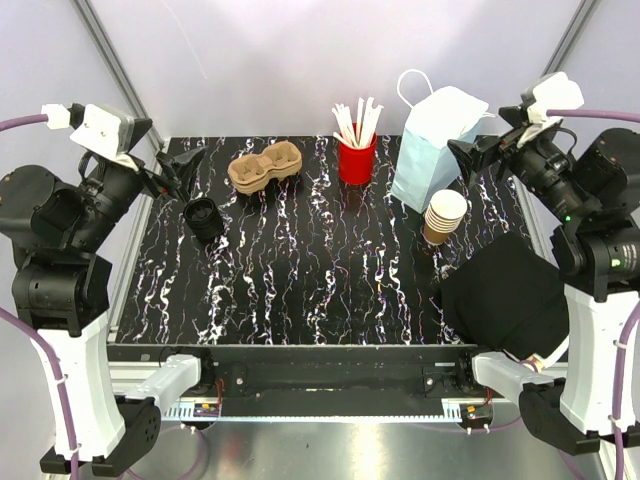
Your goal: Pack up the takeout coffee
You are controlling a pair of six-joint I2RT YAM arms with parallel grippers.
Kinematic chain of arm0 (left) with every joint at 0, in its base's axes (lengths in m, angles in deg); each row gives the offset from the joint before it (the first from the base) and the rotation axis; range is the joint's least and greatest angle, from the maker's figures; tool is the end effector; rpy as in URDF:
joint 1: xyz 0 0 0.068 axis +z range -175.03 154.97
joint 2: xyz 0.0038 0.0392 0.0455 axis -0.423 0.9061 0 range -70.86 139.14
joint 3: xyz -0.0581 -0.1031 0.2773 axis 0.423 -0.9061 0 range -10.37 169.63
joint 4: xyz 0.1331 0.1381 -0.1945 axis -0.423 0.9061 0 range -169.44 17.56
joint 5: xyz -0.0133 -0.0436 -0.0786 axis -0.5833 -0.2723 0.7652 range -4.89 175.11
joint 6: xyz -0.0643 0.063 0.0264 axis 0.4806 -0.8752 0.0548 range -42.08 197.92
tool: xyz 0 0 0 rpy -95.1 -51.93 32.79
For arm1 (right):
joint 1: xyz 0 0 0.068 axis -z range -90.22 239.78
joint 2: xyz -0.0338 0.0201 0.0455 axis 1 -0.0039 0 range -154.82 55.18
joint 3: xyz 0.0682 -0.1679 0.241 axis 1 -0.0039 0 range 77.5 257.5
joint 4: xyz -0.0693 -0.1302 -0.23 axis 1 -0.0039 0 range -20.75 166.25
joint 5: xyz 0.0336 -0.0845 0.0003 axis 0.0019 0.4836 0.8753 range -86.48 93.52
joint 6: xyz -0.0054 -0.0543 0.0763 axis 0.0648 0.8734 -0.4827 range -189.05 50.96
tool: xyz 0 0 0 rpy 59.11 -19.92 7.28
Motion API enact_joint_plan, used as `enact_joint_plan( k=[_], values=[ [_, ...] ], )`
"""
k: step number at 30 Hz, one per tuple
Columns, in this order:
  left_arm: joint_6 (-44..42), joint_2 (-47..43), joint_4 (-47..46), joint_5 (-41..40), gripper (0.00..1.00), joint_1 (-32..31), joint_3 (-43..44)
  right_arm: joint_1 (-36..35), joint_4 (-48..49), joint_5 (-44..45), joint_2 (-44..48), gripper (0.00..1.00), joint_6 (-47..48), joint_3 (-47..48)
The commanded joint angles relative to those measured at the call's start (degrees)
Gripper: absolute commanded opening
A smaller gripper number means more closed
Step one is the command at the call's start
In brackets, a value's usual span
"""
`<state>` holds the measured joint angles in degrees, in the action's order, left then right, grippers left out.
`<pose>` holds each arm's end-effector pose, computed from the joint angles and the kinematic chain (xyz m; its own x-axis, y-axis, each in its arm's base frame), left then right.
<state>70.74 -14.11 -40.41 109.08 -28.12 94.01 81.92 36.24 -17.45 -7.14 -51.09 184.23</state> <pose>0.1357 -0.0417 0.6122 0.2045 0.1035 -0.9734 0.4282 0.8848 0.1840 0.1723 0.0542 0.6083 0.2207 -0.2602 -0.9400 -0.4342 0.8368 -0.3336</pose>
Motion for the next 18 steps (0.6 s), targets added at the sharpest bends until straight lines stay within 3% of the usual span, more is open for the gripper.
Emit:
enact_joint_plan(
  k=[1, 11, 18],
  values=[
    [-0.20, -0.41, -2.20, -0.94, 0.99, 0.19, 0.56, 0.21, 2.83, -2.41, -0.87, 1.00, -0.29, 1.28],
    [-2.66, -1.47, -6.06, 0.82, 0.99, 0.28, -12.52, 0.12, 7.39, -4.43, -0.17, 1.00, 0.07, -6.71],
    [-3.45, -1.03, -11.94, 1.61, 0.99, 0.19, -21.75, 0.04, 10.83, -0.66, -2.45, 1.00, -1.34, -10.41]
  ],
)
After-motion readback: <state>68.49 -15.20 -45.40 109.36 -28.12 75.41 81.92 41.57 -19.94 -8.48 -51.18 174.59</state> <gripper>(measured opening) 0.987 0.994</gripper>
